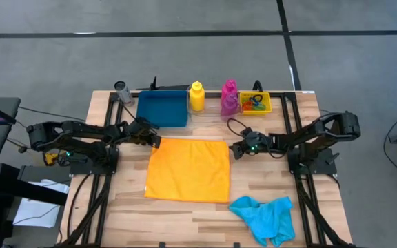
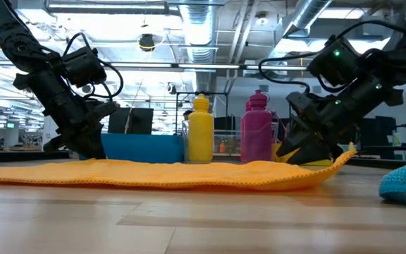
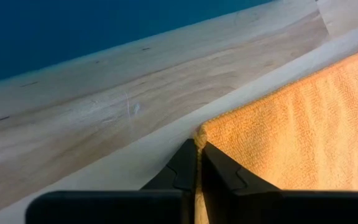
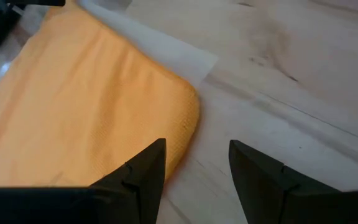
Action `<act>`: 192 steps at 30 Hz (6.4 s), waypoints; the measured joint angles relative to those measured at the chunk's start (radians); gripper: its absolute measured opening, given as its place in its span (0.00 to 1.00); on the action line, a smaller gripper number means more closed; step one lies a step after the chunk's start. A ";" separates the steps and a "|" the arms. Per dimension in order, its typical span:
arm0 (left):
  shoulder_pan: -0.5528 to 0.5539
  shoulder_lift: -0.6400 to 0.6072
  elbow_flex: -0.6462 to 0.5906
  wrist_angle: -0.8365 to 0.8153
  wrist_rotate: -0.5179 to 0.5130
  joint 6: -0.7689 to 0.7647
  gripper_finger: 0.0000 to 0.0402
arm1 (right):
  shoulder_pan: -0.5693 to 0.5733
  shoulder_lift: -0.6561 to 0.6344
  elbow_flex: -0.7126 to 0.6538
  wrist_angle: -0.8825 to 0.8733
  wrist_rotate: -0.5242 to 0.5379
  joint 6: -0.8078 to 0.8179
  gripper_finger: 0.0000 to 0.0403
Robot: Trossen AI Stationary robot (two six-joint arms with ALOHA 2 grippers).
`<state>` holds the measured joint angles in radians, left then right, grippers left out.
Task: Pick & Place Sports Items
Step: Fold the orange towel
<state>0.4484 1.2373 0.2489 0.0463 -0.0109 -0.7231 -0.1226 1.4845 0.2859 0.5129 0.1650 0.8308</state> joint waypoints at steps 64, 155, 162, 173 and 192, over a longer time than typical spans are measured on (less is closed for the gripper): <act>-0.001 0.000 0.001 0.000 0.005 -0.023 0.01 | -0.024 0.245 0.072 0.222 0.060 -0.225 0.02; -0.455 -0.500 0.001 -0.138 0.034 0.342 0.00 | 0.287 -0.148 0.075 -0.087 -0.170 -0.415 0.00; -0.557 -0.500 0.001 -0.137 0.051 0.294 0.00 | 0.414 -0.148 0.075 -0.031 -0.083 -0.353 0.00; -0.663 -0.500 0.001 -0.137 0.064 0.272 0.00 | 0.565 -0.148 0.113 0.090 -0.040 -0.343 0.00; -0.663 -0.500 0.001 -0.137 0.063 0.275 0.00 | 0.615 0.017 0.244 -0.044 -0.133 -0.380 0.00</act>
<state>-0.2142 0.7376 0.2497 -0.0910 0.0525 -0.4480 0.4919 1.5011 0.5304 0.4686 0.0322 0.4513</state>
